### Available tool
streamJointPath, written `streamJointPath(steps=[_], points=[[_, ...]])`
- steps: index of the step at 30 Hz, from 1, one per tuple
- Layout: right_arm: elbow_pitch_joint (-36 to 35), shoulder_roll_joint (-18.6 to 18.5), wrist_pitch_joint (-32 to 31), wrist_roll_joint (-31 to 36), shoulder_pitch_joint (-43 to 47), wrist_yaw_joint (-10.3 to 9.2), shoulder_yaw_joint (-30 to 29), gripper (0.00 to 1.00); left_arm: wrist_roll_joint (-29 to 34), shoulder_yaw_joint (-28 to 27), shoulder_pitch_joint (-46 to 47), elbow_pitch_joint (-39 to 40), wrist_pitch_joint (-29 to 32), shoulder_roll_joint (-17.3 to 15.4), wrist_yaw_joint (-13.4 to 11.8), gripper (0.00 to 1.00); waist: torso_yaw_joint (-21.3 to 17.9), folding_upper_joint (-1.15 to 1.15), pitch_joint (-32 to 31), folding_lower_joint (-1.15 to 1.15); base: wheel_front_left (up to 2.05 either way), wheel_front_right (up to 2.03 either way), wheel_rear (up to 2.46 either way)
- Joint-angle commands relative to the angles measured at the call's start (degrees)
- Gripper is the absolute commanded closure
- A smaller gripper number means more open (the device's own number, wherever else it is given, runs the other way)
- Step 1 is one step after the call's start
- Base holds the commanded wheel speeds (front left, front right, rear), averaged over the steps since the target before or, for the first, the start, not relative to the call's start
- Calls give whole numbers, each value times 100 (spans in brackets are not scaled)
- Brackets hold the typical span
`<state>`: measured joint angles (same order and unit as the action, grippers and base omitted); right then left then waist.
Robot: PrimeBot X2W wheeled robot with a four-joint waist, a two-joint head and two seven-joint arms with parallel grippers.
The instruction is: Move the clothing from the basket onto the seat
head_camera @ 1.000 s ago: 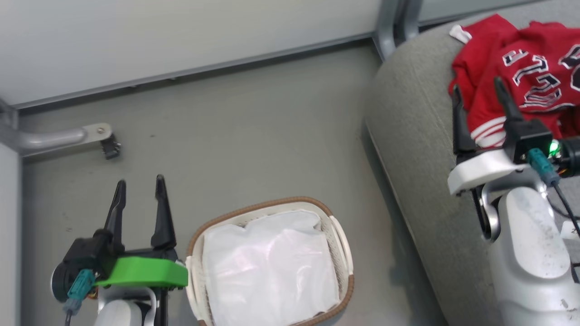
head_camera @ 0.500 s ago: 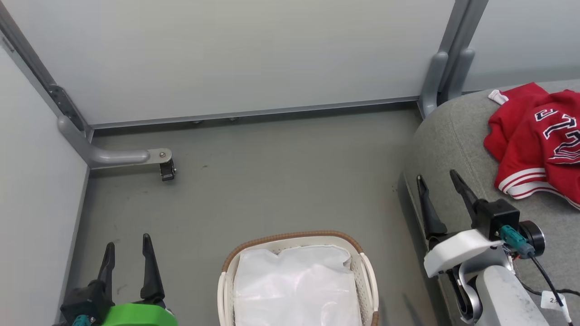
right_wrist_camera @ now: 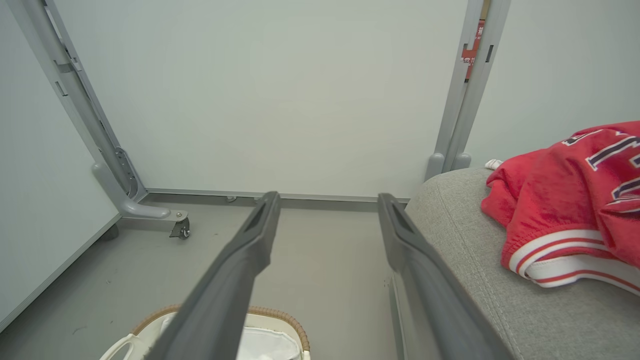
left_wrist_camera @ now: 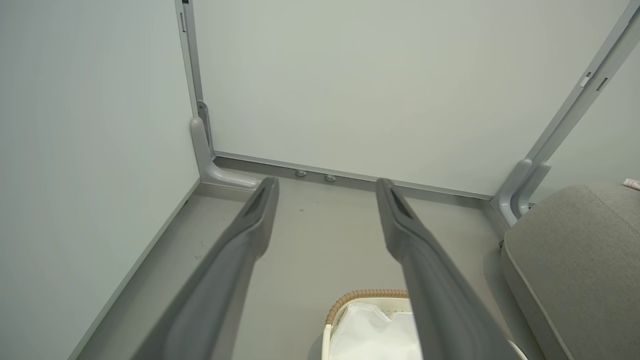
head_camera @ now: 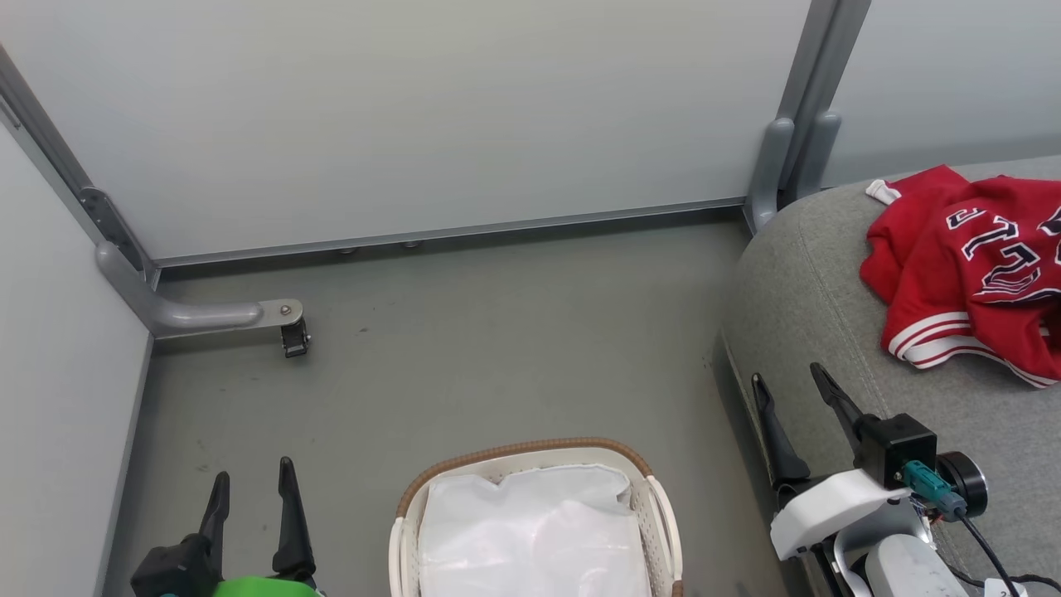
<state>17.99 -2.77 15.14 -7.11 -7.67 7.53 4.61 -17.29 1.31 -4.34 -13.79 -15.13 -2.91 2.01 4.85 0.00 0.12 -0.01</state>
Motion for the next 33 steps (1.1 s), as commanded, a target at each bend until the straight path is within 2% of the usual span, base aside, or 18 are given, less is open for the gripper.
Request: streamJointPath(steps=[1, 11, 12, 16, 33], points=[[-16, -23, 0, 19, 52, -8, -6, 0, -18, 3, -53, -12, -1, 1, -1, 0, -13, 0, 0, 1, 0, 0, 0], [16, -23, 0, -26, 44, -8, -48, 0, -10, 74, 46, -57, -2, 0, 28, 0, -17, 0, 7, 1, 0, 0, 0], [12, -23, 0, -34, 39, -8, -52, 100, -26, 76, 53, -41, -2, 1, 36, 100, -17, 0, 9, 1, 0, 0, 0], [140, 21, -39, -106, 28, 0, -65, 100, -118, 64, 17, -198, 37, 10, 15, 100, -21, 0, 8, 1, 0, 0, 0], [3, 12, -504, -1966, 59, -1, -290, 100, -1746, -123, 258, -150, 504, 7, 134, 100, -84, 0, 8, 1, 0, 0, 0]])
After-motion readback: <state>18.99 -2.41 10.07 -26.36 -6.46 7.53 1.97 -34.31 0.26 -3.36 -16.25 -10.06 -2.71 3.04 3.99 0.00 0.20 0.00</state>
